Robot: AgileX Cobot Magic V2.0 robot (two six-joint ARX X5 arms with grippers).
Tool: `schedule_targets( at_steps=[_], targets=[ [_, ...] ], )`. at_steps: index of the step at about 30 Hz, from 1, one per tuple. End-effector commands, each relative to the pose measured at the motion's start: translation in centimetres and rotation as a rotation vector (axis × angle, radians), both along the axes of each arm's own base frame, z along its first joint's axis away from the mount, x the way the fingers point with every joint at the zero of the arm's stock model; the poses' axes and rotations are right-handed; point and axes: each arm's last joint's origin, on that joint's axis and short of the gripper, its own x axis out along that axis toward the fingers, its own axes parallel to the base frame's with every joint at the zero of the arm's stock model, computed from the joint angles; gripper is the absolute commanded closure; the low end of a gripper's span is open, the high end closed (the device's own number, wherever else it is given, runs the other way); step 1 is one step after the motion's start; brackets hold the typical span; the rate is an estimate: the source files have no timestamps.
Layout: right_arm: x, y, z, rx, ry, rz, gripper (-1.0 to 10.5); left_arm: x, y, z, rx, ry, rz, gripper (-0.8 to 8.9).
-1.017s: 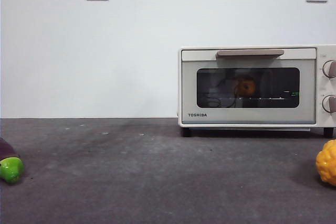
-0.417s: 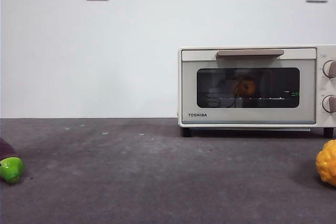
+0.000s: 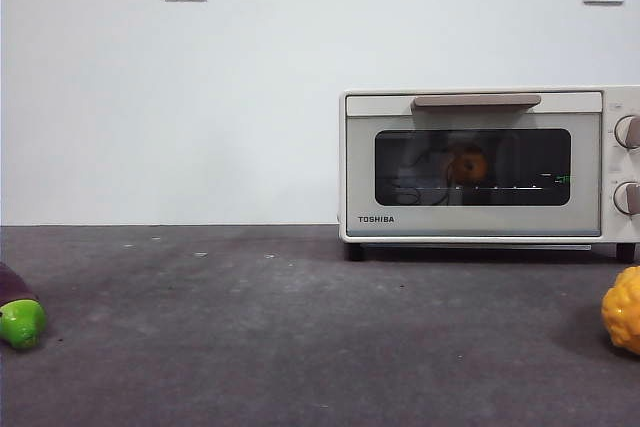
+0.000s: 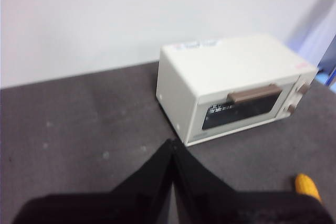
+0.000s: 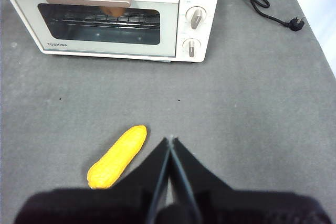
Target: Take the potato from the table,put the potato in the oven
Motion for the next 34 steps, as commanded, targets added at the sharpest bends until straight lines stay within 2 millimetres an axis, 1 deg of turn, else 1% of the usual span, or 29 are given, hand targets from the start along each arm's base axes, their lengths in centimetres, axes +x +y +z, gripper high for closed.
schedule_targets(
  at_steps=[1, 3, 6, 8, 11, 14, 17, 18, 20, 21, 23, 24, 27, 30, 34],
  targets=[
    [-0.1, -0.1, -0.1, -0.019, 0.014, 0.001, 9.4, 1.3, -0.6, -0.5, 0.025, 0.027, -0.001, 8.18],
    [-0.1, -0.1, -0.1, -0.019, 0.014, 0.002, 9.4, 2.2, -0.9, -0.9, 0.037, 0.053, 0.008, 8.18],
    [-0.2, -0.1, -0.1, -0.019, 0.014, 0.001, 9.4, 3.0, -1.1, -1.3, 0.047, 0.074, 0.013, 8.17],
    [-0.2, -0.1, -0.1, -0.019, 0.014, 0.001, 9.4, 3.0, -1.1, -1.3, 0.049, 0.076, 0.013, 8.18],
    [-0.2, -0.1, -0.1, -0.019, 0.014, 0.001, 9.4, 2.7, -0.3, -1.0, 0.175, -0.026, 0.031, 8.17],
    [-0.1, -0.1, -0.1, -0.019, 0.014, 0.001, 9.4, 1.8, 1.1, -2.2, 0.214, -0.059, 0.092, 8.17],
    [-0.2, -0.1, -0.1, -0.019, 0.014, 0.001, 9.4, 0.7, 2.1, -5.1, 0.209, -0.115, 0.133, 8.17],
    [-0.2, -0.1, -0.1, -0.019, 0.014, 0.001, 9.4, 0.4, 2.5, -6.6, 0.2, -0.15, 0.165, 8.17],
    [-0.1, -0.1, -0.1, -0.019, 0.015, 0.001, 9.4, 0.0, 3.3, -9.0, 0.212, -0.218, 0.257, 8.17],
    [0.0, 0.0, -0.2, -0.022, 0.019, 0.001, 9.4, -0.3, 3.8, -10.6, 0.219, -0.266, 0.332, 8.17],
    [0.0, 0.0, -0.2, -0.022, 0.019, 0.001, 9.4, -0.8, 4.4, -12.8, 0.207, -0.331, 0.401, 8.17],
    [0.0, 0.0, -0.2, -0.022, 0.019, 0.001, 9.4, -1.1, 4.7, -14.2, 0.191, -0.366, 0.406, 8.17],
    [0.0, 0.0, -0.2, -0.022, 0.019, 0.001, 9.4, -1.9, 4.9, -17.3, 0.163, -0.406, 0.358, 8.17],
    [0.0, 0.0, -0.2, -0.023, 0.019, 0.001, 9.4, -2.4, 5.2, -20.0, 0.195, -0.385, 0.372, 8.17],
    [0.0, 0.0, -0.2, -0.023, 0.019, 0.001, 9.4, -2.5, 5.4, -22.9, 0.203, -0.347, 0.336, 8.17]
  ],
)
